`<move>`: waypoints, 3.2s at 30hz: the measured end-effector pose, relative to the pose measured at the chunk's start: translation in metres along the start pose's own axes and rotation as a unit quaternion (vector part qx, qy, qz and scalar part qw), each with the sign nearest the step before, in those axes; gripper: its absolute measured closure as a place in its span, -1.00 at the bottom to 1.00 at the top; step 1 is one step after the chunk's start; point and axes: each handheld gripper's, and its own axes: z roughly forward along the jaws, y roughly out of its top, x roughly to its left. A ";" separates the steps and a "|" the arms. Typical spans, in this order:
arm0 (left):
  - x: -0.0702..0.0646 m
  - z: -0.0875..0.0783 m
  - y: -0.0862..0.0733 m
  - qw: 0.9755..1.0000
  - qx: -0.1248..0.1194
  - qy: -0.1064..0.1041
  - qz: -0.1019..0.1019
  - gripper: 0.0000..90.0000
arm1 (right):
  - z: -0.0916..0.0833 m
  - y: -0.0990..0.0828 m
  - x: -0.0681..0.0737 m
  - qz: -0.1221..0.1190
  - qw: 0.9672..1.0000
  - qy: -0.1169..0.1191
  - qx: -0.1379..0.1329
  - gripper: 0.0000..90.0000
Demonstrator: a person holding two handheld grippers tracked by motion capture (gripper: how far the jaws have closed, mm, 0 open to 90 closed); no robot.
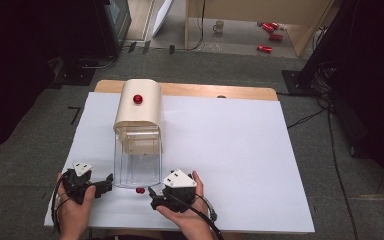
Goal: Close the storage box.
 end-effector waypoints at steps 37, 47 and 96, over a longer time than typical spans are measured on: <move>0.000 0.000 0.000 1.000 0.000 0.000 -0.001 -1.00 | -0.007 0.004 0.015 -0.019 0.999 0.020 -0.032 -0.20; 0.000 0.000 0.000 1.000 0.000 0.000 0.000 -1.00 | -0.010 0.009 0.015 -0.023 0.999 0.021 -0.039 -0.20; 0.000 0.000 0.000 1.000 0.001 0.000 0.000 -1.00 | 0.017 0.069 -0.020 0.018 0.998 -0.002 -0.062 -0.25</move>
